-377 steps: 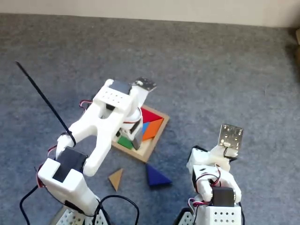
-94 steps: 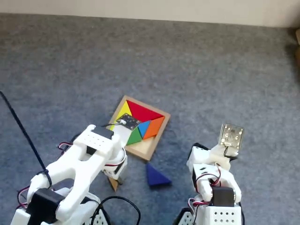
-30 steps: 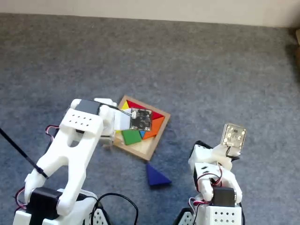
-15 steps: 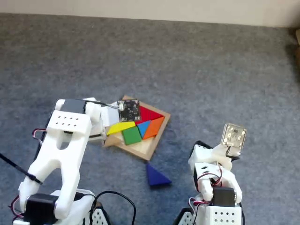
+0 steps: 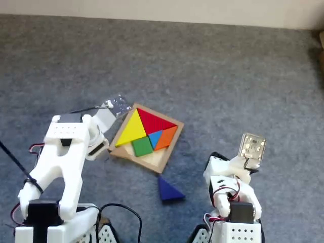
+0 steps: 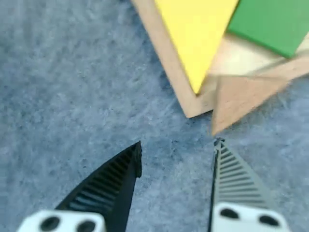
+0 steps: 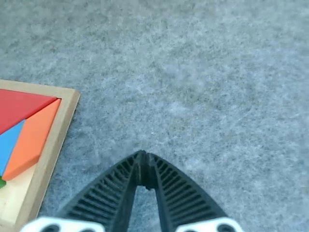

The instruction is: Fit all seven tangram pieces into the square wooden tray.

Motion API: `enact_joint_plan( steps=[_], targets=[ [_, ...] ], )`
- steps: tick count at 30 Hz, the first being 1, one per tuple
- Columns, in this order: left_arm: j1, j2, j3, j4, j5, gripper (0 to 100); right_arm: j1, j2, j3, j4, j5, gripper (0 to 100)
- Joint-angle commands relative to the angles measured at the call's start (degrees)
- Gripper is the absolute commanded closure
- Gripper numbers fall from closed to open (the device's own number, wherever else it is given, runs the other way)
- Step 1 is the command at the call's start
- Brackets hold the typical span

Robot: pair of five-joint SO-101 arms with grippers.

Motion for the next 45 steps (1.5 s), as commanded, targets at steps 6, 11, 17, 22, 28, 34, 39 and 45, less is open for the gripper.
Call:
enact_joint_plan(
  steps=[6, 11, 17, 22, 28, 34, 39, 45],
  targets=[
    [-0.48, 0.48, 3.38, -5.19, 2.11, 77, 0.66, -1.01, 6.9, -1.63, 0.53, 99.0],
    [0.4, 0.04, 3.12, -5.45, 4.48, 77, 0.66, -1.01, 6.9, -1.63, 0.53, 99.0],
    [4.0, 0.04, 3.03, -5.54, 10.11, 77, 0.66, -1.01, 6.9, -1.63, 0.53, 99.0],
    [6.29, 0.04, 3.21, -6.77, 14.24, 77, 0.66, -1.01, 6.9, -1.63, 0.53, 99.0],
    [6.55, -0.04, 3.12, -7.74, 15.82, 77, 0.66, -1.01, 6.9, -1.63, 0.7, 99.0],
    [6.64, -0.04, 3.12, -7.65, 15.82, 77, 0.66, -1.01, 6.9, -1.63, 0.7, 99.0],
    [6.64, -0.13, 3.03, -7.65, 16.62, 77, 0.66, -1.01, 6.9, -1.63, 0.7, 99.0],
    [6.64, -2.68, 1.71, -5.45, 16.62, 77, 0.66, -1.01, 6.9, -1.63, 0.7, 99.0]
  ],
)
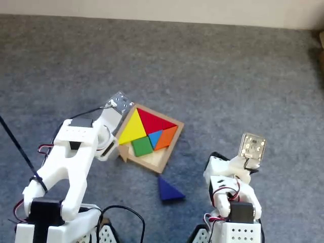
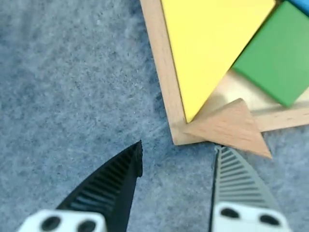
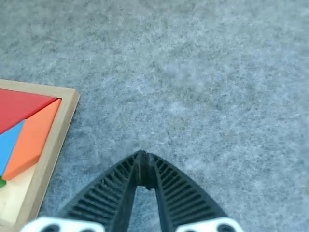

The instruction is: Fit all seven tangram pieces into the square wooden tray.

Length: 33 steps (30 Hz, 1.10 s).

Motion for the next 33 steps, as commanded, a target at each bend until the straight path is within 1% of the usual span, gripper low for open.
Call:
enact_joint_plan(
  steps=[1, 5, 10, 19, 24, 30, 33],
  targets=[
    [1.36, -4.44, -2.33, 2.46, 0.7, 77, 0.66, -1.01, 6.9, -1.63, 0.7, 99.0],
    [3.03, -8.48, -2.59, 5.27, 0.7, 77, 0.66, -1.01, 6.9, -1.63, 0.7, 99.0],
    [4.97, -8.75, -0.48, 4.84, 0.7, 77, 0.66, -1.01, 6.9, -1.63, 0.7, 99.0],
    [4.79, -8.84, -0.31, 3.6, 0.79, 77, 0.66, -1.01, 6.9, -1.63, 0.7, 99.0],
    [4.88, -9.19, -0.4, 3.6, 3.78, 77, 0.66, -1.01, 6.9, -1.63, 0.7, 99.0],
    [4.7, -9.54, -0.66, 3.96, 3.96, 77, 0.66, -1.01, 6.9, -1.63, 0.7, 99.0],
    [4.44, -12.18, 0.4, 4.04, 4.31, 77, 0.66, -1.01, 6.9, -1.63, 0.7, 99.0]
  ],
)
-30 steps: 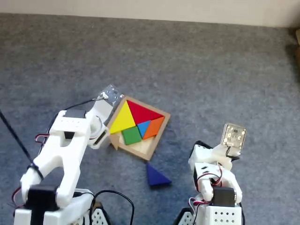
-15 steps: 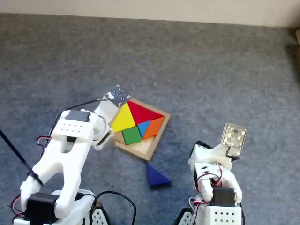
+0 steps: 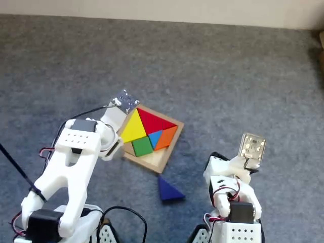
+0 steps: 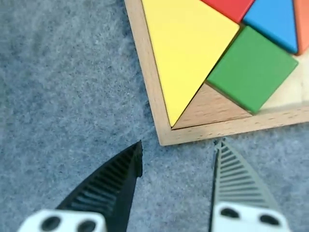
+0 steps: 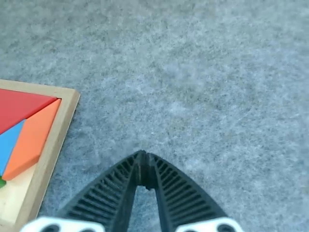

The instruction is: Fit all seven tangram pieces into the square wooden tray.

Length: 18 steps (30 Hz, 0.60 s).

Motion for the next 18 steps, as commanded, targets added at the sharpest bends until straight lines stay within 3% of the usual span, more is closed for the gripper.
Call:
enact_joint_plan(
  steps=[1, 8, 13, 18],
  targets=[
    [0.13, -5.67, 1.01, -0.26, 1.93, 77, 0.66, -1.01, 6.9, -1.63, 0.7, 99.0],
    [0.04, -20.44, 7.34, 0.09, 2.9, 77, 0.66, -1.01, 6.9, -1.63, 0.7, 99.0],
    [1.36, -24.75, 6.11, 7.56, 2.9, 76, 0.66, -1.01, 6.9, -1.63, 0.7, 99.0],
    [7.87, -25.1, 3.56, 13.54, 2.9, 76, 0.66, -1.01, 6.9, -1.63, 0.7, 99.0]
  ],
)
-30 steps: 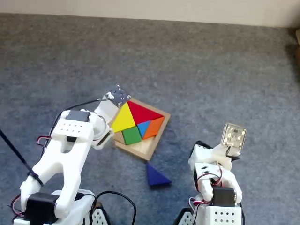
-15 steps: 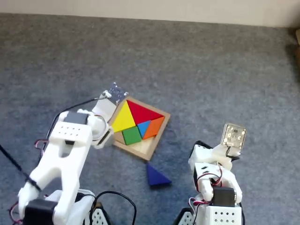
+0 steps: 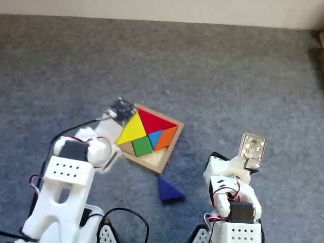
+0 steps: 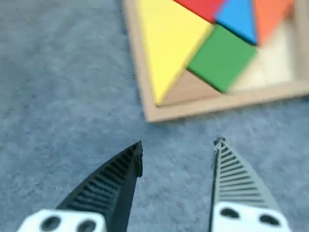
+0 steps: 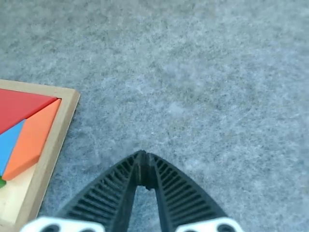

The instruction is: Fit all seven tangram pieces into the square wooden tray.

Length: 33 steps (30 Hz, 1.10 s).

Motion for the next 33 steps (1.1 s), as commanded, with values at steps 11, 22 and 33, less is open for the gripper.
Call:
enact_joint_plan(
  steps=[11, 22, 33],
  targets=[
    [19.12, -1.27, -7.69, 4.13, 9.23, 69, 0.75, -1.01, 6.9, -1.63, 0.7, 99.0],
    [35.56, -1.19, -7.43, 4.04, 14.33, 68, 0.75, -1.01, 6.9, -1.63, 0.7, 99.0],
    [41.71, 7.16, -7.52, 1.76, 14.86, 68, 0.75, -1.01, 6.9, -1.63, 0.7, 99.0]
  ],
)
